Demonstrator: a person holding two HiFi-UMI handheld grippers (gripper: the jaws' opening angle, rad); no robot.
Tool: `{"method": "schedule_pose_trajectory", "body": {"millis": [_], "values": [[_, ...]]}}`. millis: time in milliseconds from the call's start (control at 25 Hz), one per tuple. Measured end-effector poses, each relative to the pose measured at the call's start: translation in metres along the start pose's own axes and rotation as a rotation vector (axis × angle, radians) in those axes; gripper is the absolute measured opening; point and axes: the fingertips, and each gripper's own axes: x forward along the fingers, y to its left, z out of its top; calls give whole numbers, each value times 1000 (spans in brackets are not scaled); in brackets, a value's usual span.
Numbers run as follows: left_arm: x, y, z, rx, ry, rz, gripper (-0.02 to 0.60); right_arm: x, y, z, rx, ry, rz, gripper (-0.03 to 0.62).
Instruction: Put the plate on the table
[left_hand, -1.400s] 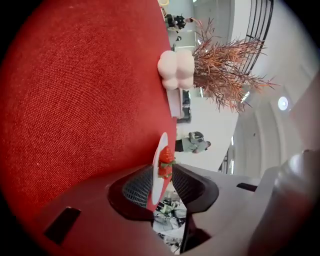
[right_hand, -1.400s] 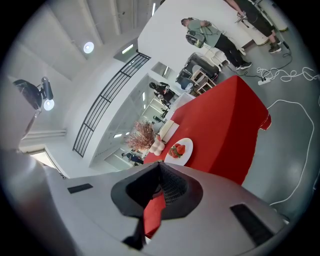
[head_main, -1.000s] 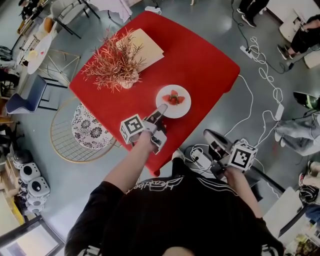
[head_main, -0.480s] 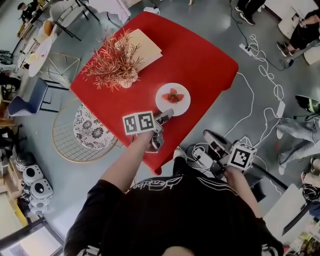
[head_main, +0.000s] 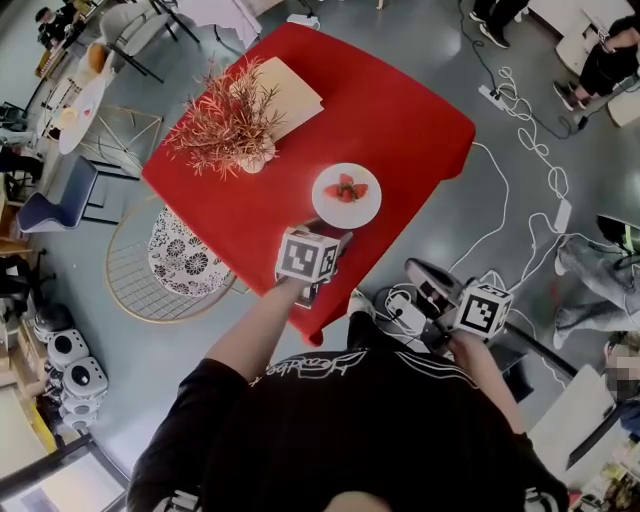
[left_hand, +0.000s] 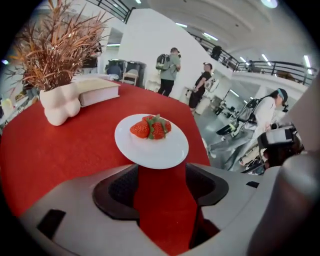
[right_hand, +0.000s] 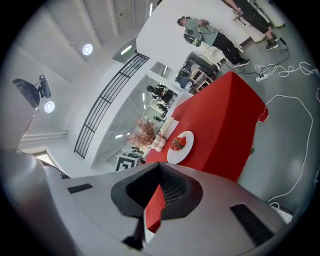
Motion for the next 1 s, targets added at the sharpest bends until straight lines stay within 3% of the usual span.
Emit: {"method": "schedule_pose_trajectory", "body": {"millis": [240,400,560,720,840,1000], "values": [[-9,3,-5,96,18,64,288,1,3,4,14,-19,17,8],[-31,-5,6,100,-29,45,288,3,10,8,-8,-23,37,8],[-69,-37,20,84,-121,-51,284,2,23,7,-29,-22,46,8],[-112,-74,27,42,-205,-189,221,1,45,5,-105,-16,74,8],[-148,-97,28,48,-265,-256,117,-1,62,-5,-132,-14,78,8],[-201,-128,19,61,-337,-341,24,-13,97,-23,-172,-24,101,8]]}}
